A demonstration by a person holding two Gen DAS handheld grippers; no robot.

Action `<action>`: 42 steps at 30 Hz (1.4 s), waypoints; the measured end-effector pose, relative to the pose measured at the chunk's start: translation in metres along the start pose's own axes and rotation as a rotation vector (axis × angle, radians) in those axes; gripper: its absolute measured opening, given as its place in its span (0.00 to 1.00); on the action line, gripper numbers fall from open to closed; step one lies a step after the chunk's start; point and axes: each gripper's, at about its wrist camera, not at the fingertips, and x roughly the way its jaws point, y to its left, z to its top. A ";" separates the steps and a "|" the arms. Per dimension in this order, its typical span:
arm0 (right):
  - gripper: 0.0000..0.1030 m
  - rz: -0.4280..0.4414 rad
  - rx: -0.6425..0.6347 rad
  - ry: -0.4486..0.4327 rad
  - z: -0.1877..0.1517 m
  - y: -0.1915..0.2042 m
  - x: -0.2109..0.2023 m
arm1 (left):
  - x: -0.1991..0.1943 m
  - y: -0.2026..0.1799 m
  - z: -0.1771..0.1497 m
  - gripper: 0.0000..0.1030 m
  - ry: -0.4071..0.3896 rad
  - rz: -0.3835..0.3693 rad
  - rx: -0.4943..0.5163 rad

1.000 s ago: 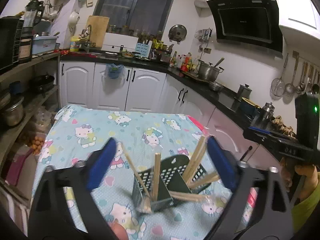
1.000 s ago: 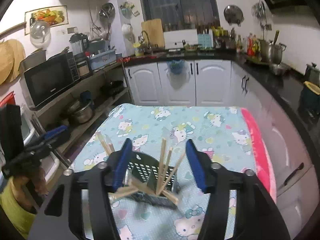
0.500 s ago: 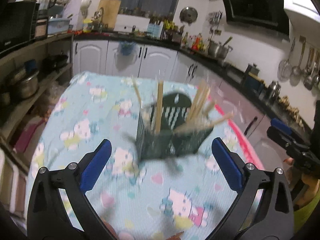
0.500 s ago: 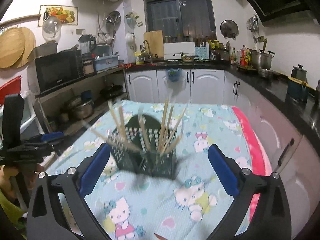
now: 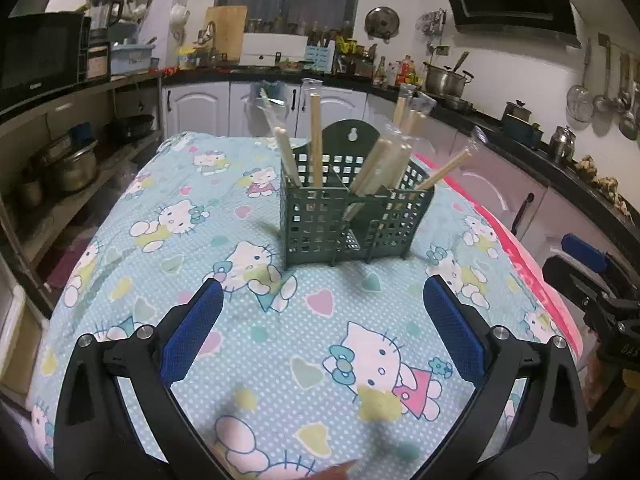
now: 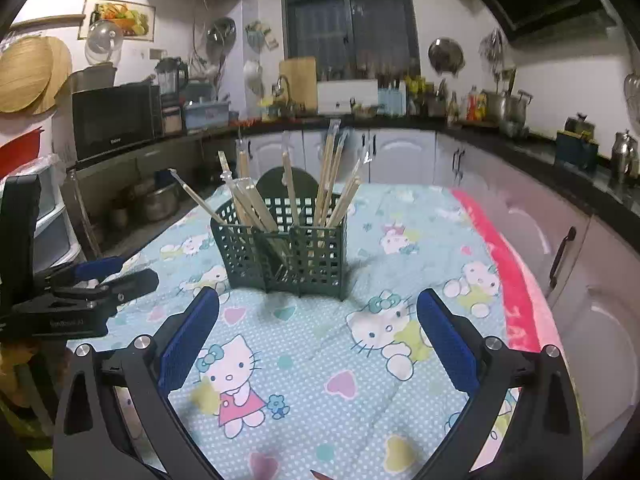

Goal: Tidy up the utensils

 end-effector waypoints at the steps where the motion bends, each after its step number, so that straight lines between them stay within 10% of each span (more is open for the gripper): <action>1: 0.94 -0.004 -0.005 -0.030 -0.004 0.002 -0.004 | -0.001 0.000 -0.002 0.90 -0.009 0.000 0.000; 42: 0.94 -0.035 -0.006 -0.166 -0.021 0.008 -0.026 | -0.017 -0.002 -0.014 0.90 -0.097 -0.014 -0.029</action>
